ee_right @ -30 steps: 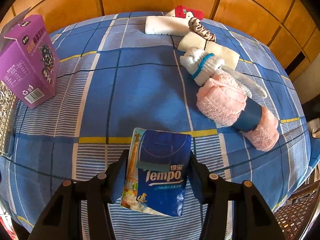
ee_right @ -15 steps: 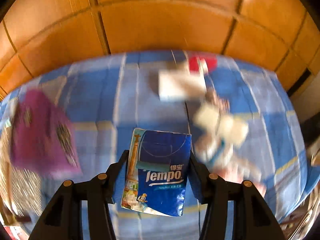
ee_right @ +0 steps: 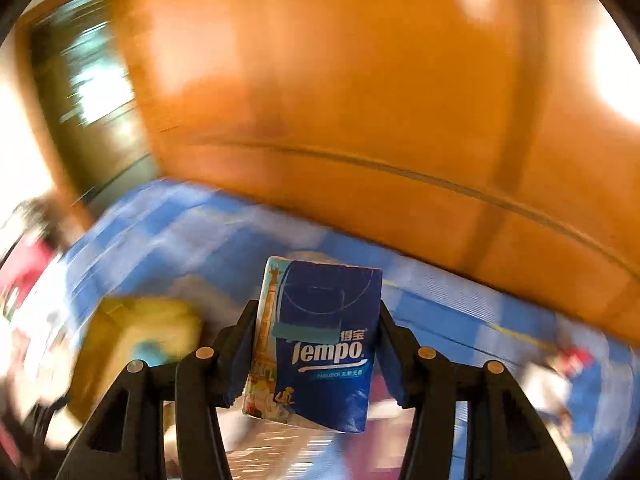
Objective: Organize soft objects
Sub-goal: 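Carry the Tempo tissue pack into the gold tray and open the right tool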
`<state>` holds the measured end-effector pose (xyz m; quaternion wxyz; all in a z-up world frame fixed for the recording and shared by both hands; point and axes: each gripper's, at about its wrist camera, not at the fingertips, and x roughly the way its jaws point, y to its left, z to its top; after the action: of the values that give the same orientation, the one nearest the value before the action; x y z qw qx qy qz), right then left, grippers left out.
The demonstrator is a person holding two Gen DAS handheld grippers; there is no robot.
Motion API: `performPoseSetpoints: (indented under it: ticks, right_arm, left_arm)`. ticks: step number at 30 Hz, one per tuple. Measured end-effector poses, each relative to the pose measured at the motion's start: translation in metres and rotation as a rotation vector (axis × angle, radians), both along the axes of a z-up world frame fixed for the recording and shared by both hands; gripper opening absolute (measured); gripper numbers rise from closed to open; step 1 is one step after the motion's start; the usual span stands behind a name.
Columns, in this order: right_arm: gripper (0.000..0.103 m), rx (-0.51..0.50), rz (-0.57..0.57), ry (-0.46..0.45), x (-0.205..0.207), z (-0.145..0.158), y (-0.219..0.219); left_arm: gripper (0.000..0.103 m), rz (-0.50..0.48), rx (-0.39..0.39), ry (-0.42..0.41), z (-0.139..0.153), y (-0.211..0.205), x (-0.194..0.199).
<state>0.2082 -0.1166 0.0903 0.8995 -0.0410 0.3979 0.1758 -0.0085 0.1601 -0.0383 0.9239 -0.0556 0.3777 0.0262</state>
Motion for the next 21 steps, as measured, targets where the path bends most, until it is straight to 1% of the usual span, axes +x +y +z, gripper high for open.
performPoseSetpoints:
  ticks: [1,2,5,7,8,11,13,15,16,17,18,21]
  right_arm:
    - [0.054,-0.009,0.064,0.0,-0.007,-0.002,0.019]
    - [0.054,-0.021,0.153,0.008,-0.02,-0.007,0.046]
    - [0.054,-0.04,0.324,0.053,-0.051,-0.027,0.096]
    - [0.054,-0.063,0.388,0.099,-0.069,-0.046,0.118]
    - [0.054,-0.077,0.403,0.129,-0.077,-0.059,0.129]
    - [0.054,-0.085,0.428,0.199,-0.085,-0.089,0.151]
    - [0.054,-0.157,0.404,0.233,-0.08,-0.114,0.171]
    - [0.054,-0.195,0.389,0.272,-0.071,-0.132,0.188]
    - [0.054,-0.212,0.384,0.278,-0.067,-0.14,0.196]
    - [0.054,-0.246,0.36,0.264,-0.062,-0.149,0.206]
    - [0.054,-0.26,0.336,0.255,-0.058,-0.155,0.212]
    - [0.055,-0.269,0.292,0.228,-0.048,-0.167,0.222]
  left_arm:
    - [0.081,0.001,0.0,0.002,-0.001,0.001,0.0]
    - [0.081,0.003,-0.001,0.006,-0.001,0.003,0.0]
    - [0.081,0.028,-0.005,0.019,-0.004,0.013,0.001]
    - [0.081,0.066,-0.01,0.016,-0.003,0.027,-0.001]
    - [0.081,0.082,-0.014,0.014,-0.003,0.033,-0.001]
    - [0.081,0.137,-0.029,0.002,0.0,0.052,-0.002]
    - [0.081,0.167,-0.04,-0.009,0.002,0.061,-0.004]
    - [0.081,0.179,-0.044,-0.02,0.004,0.065,-0.005]
    - [0.083,0.18,-0.041,-0.028,0.005,0.065,-0.006]
    - [0.085,0.18,-0.038,-0.03,0.005,0.064,-0.006]
    - [0.085,0.179,-0.038,-0.031,0.005,0.063,-0.006]
    - [0.085,0.162,-0.036,-0.026,0.004,0.057,-0.007]
